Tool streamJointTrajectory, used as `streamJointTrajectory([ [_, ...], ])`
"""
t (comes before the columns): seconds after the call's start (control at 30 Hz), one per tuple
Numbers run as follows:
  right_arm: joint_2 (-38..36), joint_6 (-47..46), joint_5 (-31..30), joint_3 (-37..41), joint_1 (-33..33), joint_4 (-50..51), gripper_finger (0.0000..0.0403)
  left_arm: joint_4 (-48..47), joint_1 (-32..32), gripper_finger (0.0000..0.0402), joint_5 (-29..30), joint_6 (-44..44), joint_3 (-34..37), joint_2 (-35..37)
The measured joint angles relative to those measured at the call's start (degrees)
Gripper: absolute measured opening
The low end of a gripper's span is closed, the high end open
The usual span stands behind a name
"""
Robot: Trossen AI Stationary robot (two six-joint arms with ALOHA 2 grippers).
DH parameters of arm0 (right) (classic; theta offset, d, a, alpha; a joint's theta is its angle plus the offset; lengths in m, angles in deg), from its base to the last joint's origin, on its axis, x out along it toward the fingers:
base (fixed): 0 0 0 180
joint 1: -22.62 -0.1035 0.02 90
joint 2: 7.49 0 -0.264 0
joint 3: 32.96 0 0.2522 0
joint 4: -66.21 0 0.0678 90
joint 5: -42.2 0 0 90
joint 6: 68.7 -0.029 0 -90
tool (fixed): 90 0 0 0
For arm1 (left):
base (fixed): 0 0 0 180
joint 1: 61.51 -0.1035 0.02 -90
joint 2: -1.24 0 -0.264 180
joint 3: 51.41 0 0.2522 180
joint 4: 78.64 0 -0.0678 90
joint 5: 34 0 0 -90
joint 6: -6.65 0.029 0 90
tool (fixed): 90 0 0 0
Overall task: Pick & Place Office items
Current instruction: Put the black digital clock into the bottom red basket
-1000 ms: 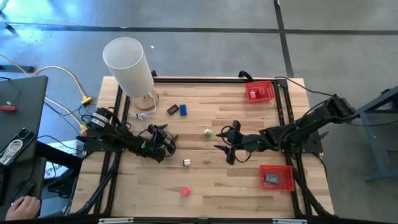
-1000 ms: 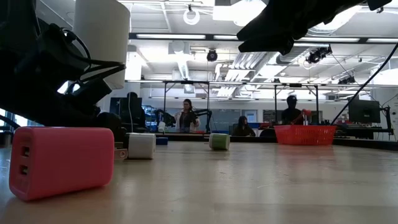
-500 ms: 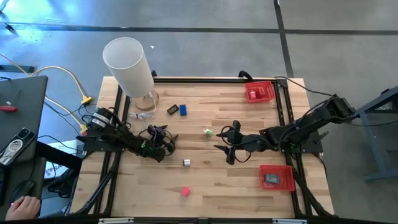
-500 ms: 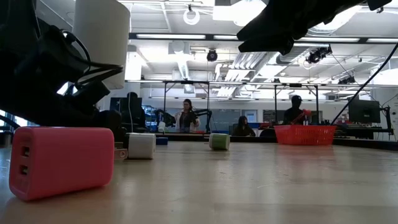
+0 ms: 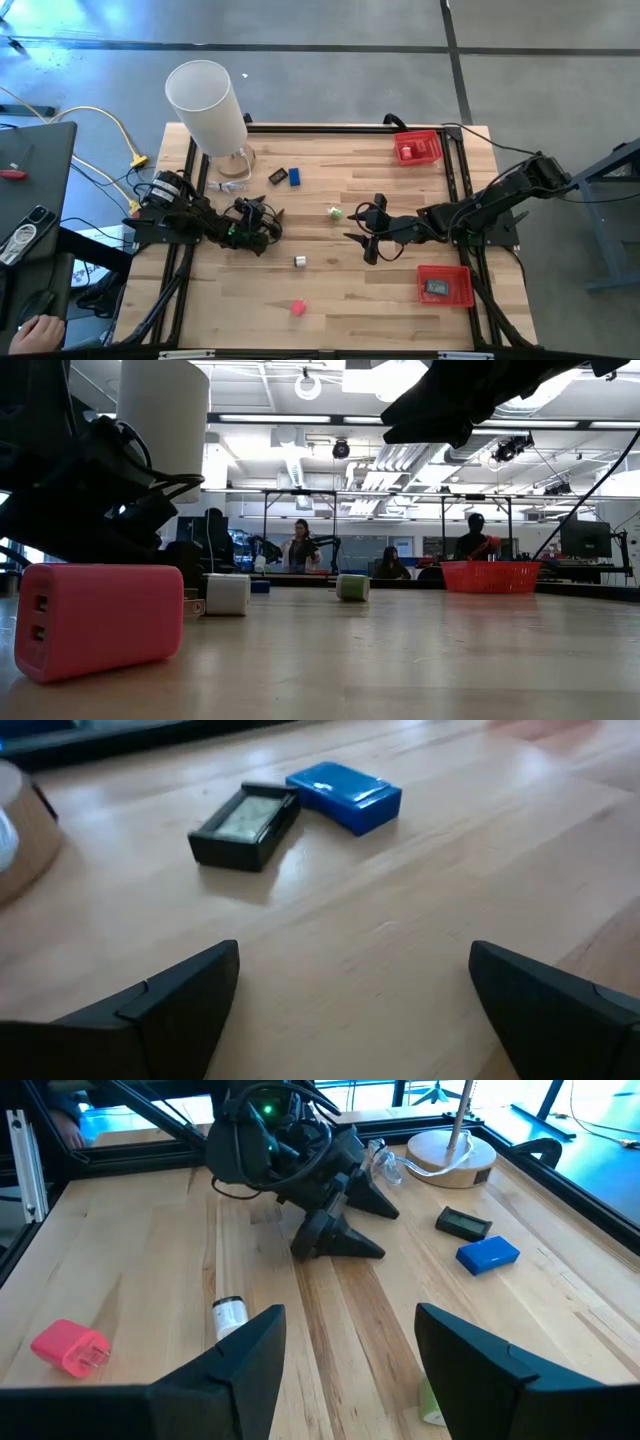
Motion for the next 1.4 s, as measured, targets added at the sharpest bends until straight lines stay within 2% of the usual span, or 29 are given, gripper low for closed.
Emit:
streamJointTrajectory([
  [0.1, 0.0, -0.01, 0.0, 0.0, -0.01, 0.0, 0.0212, -0.12, -0.12, 0.0385, -0.03, -1.4, -0.04, 0.0],
  [0.23, 0.0, -0.01, 0.0, 0.0, -0.01, 0.0, 0.0212, -0.27, -0.84, 0.0385, 1.65, 0.96, -0.04, 0.0],
  [0.63, 0.0, -0.02, 0.0, 0.0, 0.0, 0.0, 0.0212, -1.34, -9.19, 0.0385, 0.28, 3.15, -0.17, 0.13],
  [1.13, 0.0, -0.01, 0.0, 0.0, 0.01, 0.0, 0.0212, 0.39, -15.04, 0.0385, 0.13, 4.73, -0.05, 0.03],
  [1.4, 0.0, -0.03, 0.0, 0.0, 0.01, 0.0, 0.0212, 3.87, -19.16, 0.0385, -5.33, 5.43, 0.02, 0.13],
])
